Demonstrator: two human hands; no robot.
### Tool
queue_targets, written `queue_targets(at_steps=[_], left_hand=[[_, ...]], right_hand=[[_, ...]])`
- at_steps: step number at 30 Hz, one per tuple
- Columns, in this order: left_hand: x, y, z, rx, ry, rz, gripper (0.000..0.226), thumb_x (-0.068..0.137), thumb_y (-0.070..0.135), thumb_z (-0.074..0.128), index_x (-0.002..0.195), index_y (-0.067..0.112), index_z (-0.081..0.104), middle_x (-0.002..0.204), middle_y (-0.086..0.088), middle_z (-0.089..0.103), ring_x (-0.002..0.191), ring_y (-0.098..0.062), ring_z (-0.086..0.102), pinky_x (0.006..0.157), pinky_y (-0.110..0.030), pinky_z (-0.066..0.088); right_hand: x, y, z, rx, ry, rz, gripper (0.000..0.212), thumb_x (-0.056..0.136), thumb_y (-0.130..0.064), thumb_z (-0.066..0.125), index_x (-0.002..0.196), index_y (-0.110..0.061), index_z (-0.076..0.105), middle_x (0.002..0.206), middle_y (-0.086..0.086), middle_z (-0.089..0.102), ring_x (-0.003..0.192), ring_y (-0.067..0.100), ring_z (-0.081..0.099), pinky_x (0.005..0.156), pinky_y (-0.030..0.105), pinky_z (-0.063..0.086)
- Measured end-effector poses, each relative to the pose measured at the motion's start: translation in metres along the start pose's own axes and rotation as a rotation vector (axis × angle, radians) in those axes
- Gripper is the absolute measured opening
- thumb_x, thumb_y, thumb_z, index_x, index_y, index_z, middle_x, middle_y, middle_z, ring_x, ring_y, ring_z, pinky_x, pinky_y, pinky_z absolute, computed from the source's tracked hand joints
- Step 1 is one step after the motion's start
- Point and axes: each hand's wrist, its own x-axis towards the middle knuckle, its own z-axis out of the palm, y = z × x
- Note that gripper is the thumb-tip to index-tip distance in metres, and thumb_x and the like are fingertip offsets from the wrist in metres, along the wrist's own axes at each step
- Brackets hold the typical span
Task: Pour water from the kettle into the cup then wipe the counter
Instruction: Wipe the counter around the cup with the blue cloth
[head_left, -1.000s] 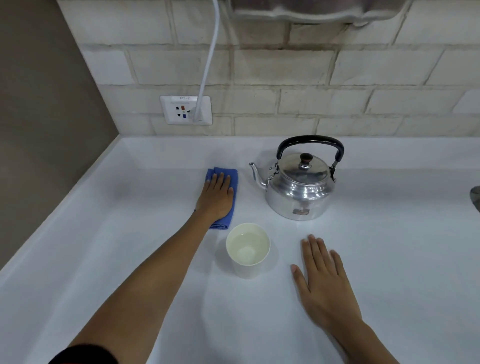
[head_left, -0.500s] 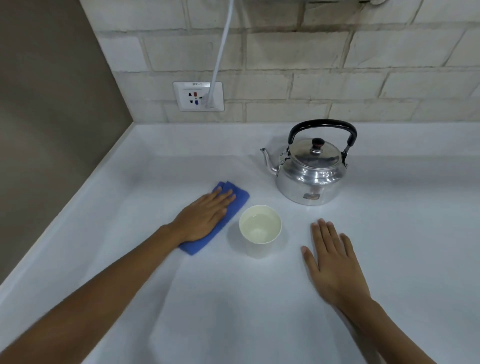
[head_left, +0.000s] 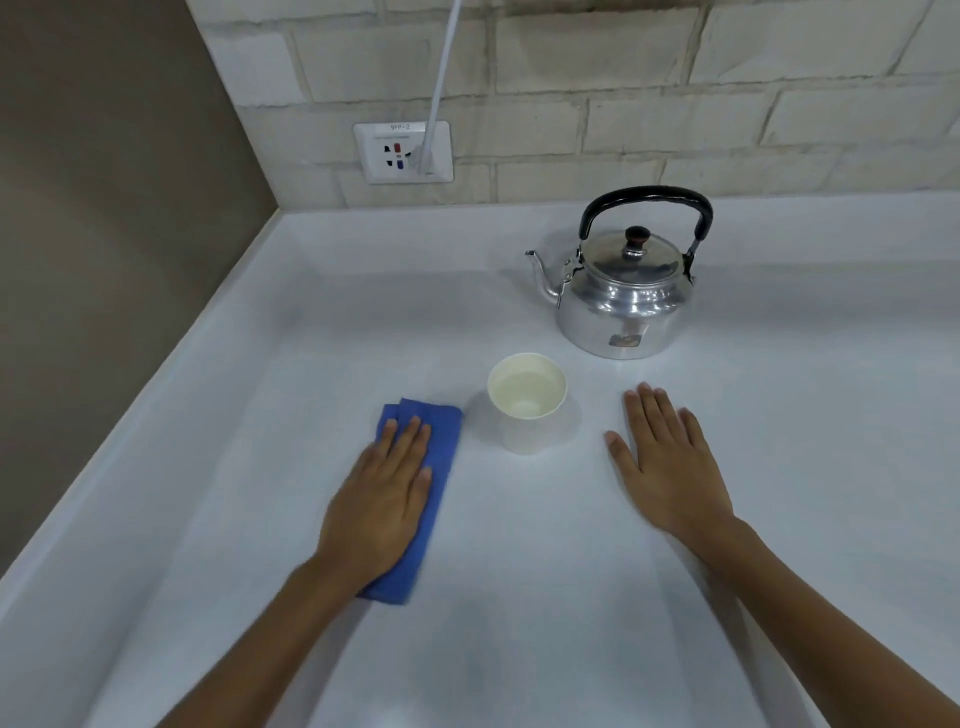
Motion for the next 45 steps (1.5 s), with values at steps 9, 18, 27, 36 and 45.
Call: queue_targets(at_steps=[9, 18, 27, 36, 45], left_hand=[[0.020, 0.059, 0.011, 0.085, 0.016, -0.211, 0.053, 0.098, 0.027, 0.014, 0.145, 0.005, 0.005, 0.156, -0.012, 0.008, 0.144, -0.026, 0.003, 0.117, -0.036, 0.002], [-0.049, 0.027, -0.017, 0.118, -0.022, -0.248, 0.057, 0.096, 0.036, 0.008, 0.143, 0.004, 0.011, 0.155, -0.012, 0.012, 0.143, -0.026, 0.008, 0.116, -0.034, 0.011], [-0.056, 0.117, 0.011, 0.232, -0.017, -0.063, 0.054, 0.095, 0.025, 0.010, 0.137, 0.001, 0.033, 0.145, -0.013, 0.039, 0.134, -0.024, 0.036, 0.110, -0.040, 0.030], [-0.067, 0.106, 0.002, 0.131, -0.006, -0.112, 0.050, 0.091, 0.026, 0.028, 0.128, -0.001, 0.048, 0.135, -0.016, 0.051, 0.125, -0.034, 0.046, 0.098, -0.048, 0.045], [-0.050, 0.153, 0.017, -0.132, -0.121, -0.035, 0.053, 0.099, 0.034, 0.013, 0.144, 0.017, -0.008, 0.154, 0.005, -0.014, 0.140, -0.012, -0.017, 0.113, -0.030, -0.012]], right_hand=[[0.000, 0.002, 0.003, -0.016, 0.011, -0.007, 0.061, 0.095, -0.043, 0.018, 0.144, -0.011, 0.004, 0.156, 0.007, 0.004, 0.143, 0.018, -0.002, 0.117, 0.039, 0.002], [0.001, 0.003, 0.006, -0.012, 0.009, -0.003, 0.062, 0.094, -0.045, 0.014, 0.145, -0.012, 0.003, 0.156, 0.007, 0.003, 0.142, 0.017, -0.003, 0.117, 0.037, 0.000], [0.001, 0.006, 0.009, -0.022, 0.013, -0.016, 0.063, 0.093, -0.046, 0.012, 0.144, -0.011, 0.004, 0.156, 0.008, 0.005, 0.142, 0.018, -0.001, 0.117, 0.038, 0.002], [0.001, 0.003, 0.009, -0.036, 0.025, -0.011, 0.062, 0.094, -0.044, 0.014, 0.144, -0.009, 0.005, 0.156, 0.010, 0.006, 0.143, 0.021, 0.001, 0.117, 0.039, 0.003], [0.000, 0.002, -0.001, 0.029, -0.038, 0.003, 0.059, 0.097, -0.041, 0.020, 0.144, -0.010, 0.004, 0.156, 0.008, 0.004, 0.142, 0.019, -0.002, 0.117, 0.037, 0.000]])
